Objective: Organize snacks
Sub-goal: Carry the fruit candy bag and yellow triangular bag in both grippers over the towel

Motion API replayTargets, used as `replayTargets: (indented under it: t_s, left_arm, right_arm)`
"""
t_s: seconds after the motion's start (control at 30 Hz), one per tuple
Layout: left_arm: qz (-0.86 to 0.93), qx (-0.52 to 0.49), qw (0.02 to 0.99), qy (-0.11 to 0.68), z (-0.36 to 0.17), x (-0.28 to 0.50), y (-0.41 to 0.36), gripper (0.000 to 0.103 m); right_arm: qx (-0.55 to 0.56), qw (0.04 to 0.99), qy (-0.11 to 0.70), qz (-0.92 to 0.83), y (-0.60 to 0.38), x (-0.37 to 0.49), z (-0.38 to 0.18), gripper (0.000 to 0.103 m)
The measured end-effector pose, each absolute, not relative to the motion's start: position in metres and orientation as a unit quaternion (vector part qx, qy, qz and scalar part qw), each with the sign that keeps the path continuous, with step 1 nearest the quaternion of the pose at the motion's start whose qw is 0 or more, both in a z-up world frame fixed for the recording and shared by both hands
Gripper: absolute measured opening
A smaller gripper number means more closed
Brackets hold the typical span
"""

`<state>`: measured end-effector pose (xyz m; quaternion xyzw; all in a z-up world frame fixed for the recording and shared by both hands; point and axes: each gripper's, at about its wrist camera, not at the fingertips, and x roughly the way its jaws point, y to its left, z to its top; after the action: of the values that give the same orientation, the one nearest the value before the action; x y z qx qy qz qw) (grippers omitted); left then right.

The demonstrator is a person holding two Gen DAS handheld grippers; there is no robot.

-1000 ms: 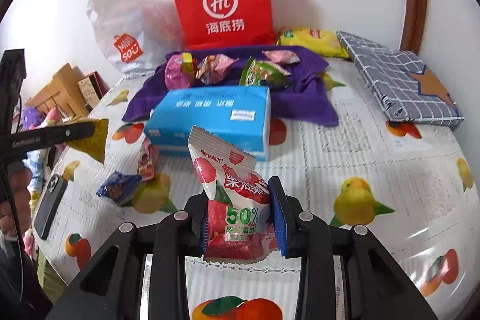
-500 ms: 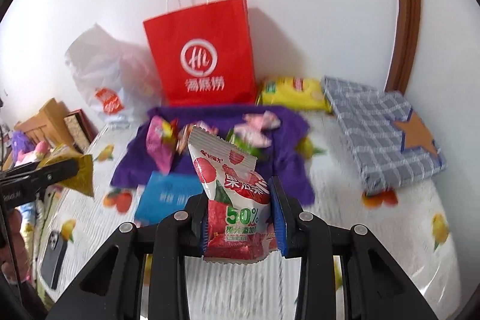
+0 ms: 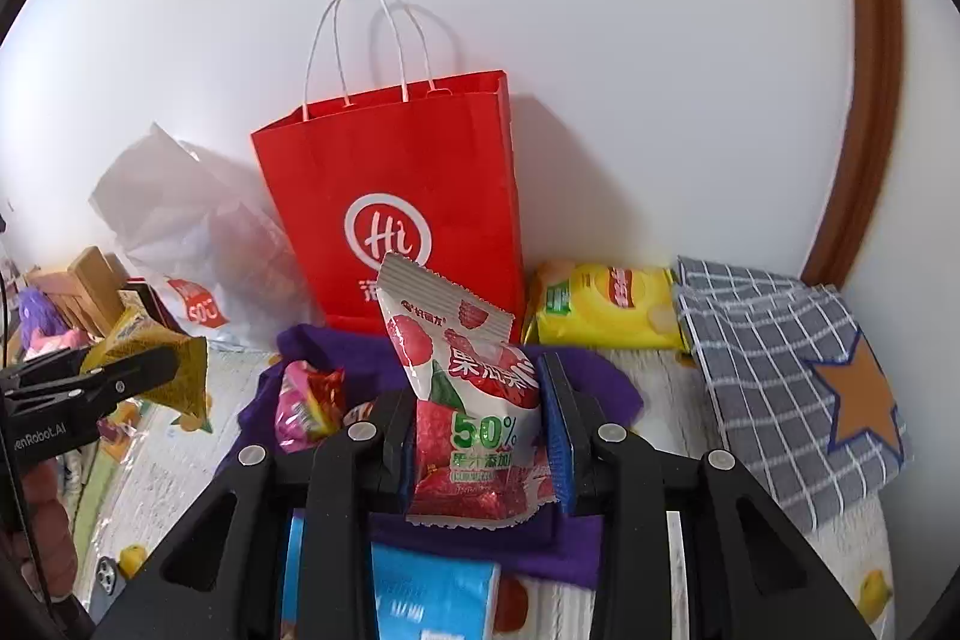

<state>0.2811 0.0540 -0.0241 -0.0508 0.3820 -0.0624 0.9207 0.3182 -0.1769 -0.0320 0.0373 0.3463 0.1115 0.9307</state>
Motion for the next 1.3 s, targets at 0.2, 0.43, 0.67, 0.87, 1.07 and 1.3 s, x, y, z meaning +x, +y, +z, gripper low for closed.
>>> replayTargets:
  t_s: [0.2, 0.43, 0.67, 0.87, 1.07, 1.3]
  left_arm:
    - [-0.073, -0.056, 0.918, 0.385, -0.032, 0.319, 0.051, 0.054]
    - [-0.066, -0.05, 0.913, 0.4, -0.06, 0.35, 0.051, 0.054]
    - [-0.046, -0.07, 0.888, 0.452, -0.09, 0.372, 0.071, 0.054]
    - [-0.04, -0.079, 0.881, 0.465, -0.098, 0.377, 0.077, 0.054]
    - [-0.041, -0.075, 0.879, 0.469, -0.098, 0.378, 0.076, 0.054]
    - [-0.04, -0.076, 0.879, 0.469, -0.098, 0.378, 0.078, 0.054]
  right_arm:
    - [0.036, 0.928, 0.348, 0.126, -0.17, 0.351, -0.037, 0.034]
    - [0.041, 0.909, 0.394, 0.129, -0.172, 0.386, -0.082, 0.034]
    - [0.03, 0.896, 0.425, 0.126, -0.179, 0.402, -0.114, 0.034]
    - [0.024, 0.886, 0.445, 0.13, -0.173, 0.41, -0.129, 0.034]
    - [0.0, 0.878, 0.459, 0.134, -0.158, 0.411, -0.137, 0.034]
    - [-0.007, 0.872, 0.47, 0.136, -0.154, 0.413, -0.139, 0.034]
